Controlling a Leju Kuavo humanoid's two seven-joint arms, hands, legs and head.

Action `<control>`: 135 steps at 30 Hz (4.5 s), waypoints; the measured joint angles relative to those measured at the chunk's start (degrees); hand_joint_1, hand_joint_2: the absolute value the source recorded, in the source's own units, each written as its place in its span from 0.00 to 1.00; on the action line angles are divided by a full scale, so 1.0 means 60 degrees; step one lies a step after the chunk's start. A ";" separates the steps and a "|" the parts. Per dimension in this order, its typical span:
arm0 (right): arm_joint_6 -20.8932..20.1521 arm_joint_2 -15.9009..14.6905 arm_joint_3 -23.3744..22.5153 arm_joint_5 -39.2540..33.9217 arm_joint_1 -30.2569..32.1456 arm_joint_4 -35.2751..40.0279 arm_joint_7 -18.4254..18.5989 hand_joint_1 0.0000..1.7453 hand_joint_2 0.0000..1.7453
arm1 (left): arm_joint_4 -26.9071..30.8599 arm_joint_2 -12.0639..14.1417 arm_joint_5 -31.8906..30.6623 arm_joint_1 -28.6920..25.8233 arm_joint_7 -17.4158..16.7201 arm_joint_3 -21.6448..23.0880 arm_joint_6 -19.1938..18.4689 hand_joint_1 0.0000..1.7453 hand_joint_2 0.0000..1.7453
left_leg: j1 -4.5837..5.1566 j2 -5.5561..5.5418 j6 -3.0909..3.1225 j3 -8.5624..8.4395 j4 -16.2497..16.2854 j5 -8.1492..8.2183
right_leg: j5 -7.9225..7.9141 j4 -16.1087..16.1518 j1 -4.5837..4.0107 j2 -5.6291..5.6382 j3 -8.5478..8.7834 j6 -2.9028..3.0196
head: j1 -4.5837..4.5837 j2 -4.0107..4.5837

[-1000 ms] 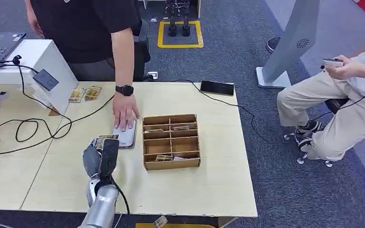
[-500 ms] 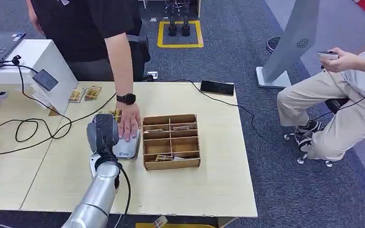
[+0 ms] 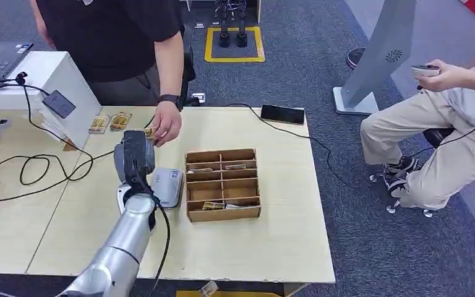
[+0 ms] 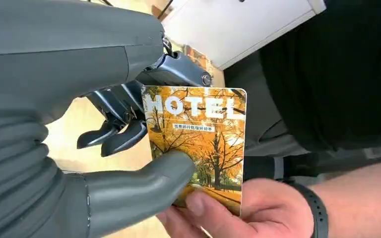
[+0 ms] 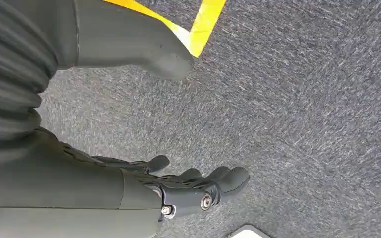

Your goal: Pass the card to the sensor for recognition and then transmit it.

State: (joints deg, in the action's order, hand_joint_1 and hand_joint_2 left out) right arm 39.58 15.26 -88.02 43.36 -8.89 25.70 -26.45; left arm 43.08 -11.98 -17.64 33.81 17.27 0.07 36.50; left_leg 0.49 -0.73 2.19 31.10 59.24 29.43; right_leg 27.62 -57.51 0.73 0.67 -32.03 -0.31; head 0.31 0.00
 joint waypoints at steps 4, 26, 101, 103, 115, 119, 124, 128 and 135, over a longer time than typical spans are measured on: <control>0.0000 0.0000 0.0000 0.0029 -0.0002 0.0000 0.0000 0.00 1.00 | -0.0120 0.0004 0.0076 0.0136 0.0007 0.0007 0.0022 1.00 1.00 | 0.0000 -0.0001 0.0000 0.0001 0.0000 0.0000 | 0.0000 0.0000 0.0000 0.0001 0.0000 0.0000 | 0.0000 0.0000; 0.0000 0.0004 0.0000 -0.0120 0.0001 -0.0015 0.0102 0.00 1.00 | -0.0514 0.0193 0.1795 0.0607 0.1063 0.0011 0.0040 0.00 1.00 | 0.0000 0.0000 0.0000 0.0004 0.0000 0.0000 | 0.0000 -0.0002 0.0000 0.0002 0.0000 0.0000 | -0.0004 0.0000; 0.0000 0.0587 -0.0004 -0.0095 0.0313 0.0907 0.0412 0.00 1.00 | 0.6160 0.2841 -0.5330 -0.3586 -0.0729 0.7216 -0.2881 0.00 1.00 | -0.0001 0.0008 -0.0004 0.0026 -0.0002 0.0004 | 0.0006 -0.0002 0.0000 0.0014 -0.0033 0.0004 | -0.0004 0.0000; 0.0000 0.0586 -0.0004 -0.0098 0.0313 0.0907 0.0397 0.00 1.00 | 0.6087 0.2805 -0.5330 -0.3585 -0.0769 0.7224 -0.2831 0.00 1.00 | 0.0000 0.0007 -0.0004 0.0026 -0.0002 0.0004 | 0.0006 -0.0002 0.0000 0.0013 -0.0033 0.0004 | -0.0004 0.0000; 0.0000 0.0587 -0.0004 -0.0098 0.0308 0.0871 0.0284 0.00 1.00 | 0.5810 0.2539 -0.6168 -0.3604 -0.1316 0.7224 -0.1916 0.00 1.00 | -0.0001 0.0007 -0.0004 0.0028 -0.0002 0.0004 | 0.0006 -0.0002 0.0000 0.0012 -0.0033 0.0004 | -0.0004 0.0000; 0.0000 0.0583 -0.0004 -0.0095 0.0305 0.0820 0.0222 0.00 1.00 | 0.5442 0.2408 -0.6875 -0.3613 -0.1731 0.7224 -0.1413 0.00 1.00 | -0.0001 0.0006 -0.0004 0.0028 -0.0002 0.0004 | 0.0006 -0.0002 0.0000 0.0012 -0.0032 0.0004 | -0.0004 0.0000; 0.0000 0.0572 -0.0004 -0.0069 0.0304 0.0743 0.0215 0.00 1.00 | 0.4903 0.2215 -0.7549 -0.3614 -0.2106 0.7209 -0.0889 0.00 1.00 | 0.0000 0.0006 -0.0004 0.0028 -0.0002 0.0004 | 0.0006 -0.0002 0.0001 0.0012 -0.0032 0.0004 | 0.0000 0.0000; 0.0000 0.0557 -0.0004 -0.0073 0.0301 0.0663 0.0168 0.00 1.00 | 0.4517 0.2116 -0.8095 -0.3613 -0.2324 0.7191 -0.0743 0.00 1.00 | -0.0001 0.0006 -0.0004 0.0029 -0.0002 0.0004 | 0.0006 -0.0002 0.0000 0.0012 -0.0032 0.0004 | -0.0004 0.0000; 0.0000 0.0535 -0.0004 -0.0102 0.0300 0.0579 0.0142 0.00 1.00 | 0.4171 0.2040 -0.8477 -0.3612 -0.2536 0.7184 -0.0707 0.00 1.00 | -0.0001 0.0006 -0.0004 0.0029 -0.0003 0.0004 | 0.0006 -0.0002 0.0000 0.0012 -0.0032 0.0004 | -0.0004 0.0000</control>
State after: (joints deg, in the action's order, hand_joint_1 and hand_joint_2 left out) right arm 39.58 18.47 -88.04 42.75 -7.09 29.18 -25.59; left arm 68.10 0.26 -68.50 12.14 2.05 43.17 32.26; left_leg 0.48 -0.70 2.17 31.28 59.22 29.45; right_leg 27.65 -57.52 0.73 0.74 -32.22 -0.29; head 0.28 0.00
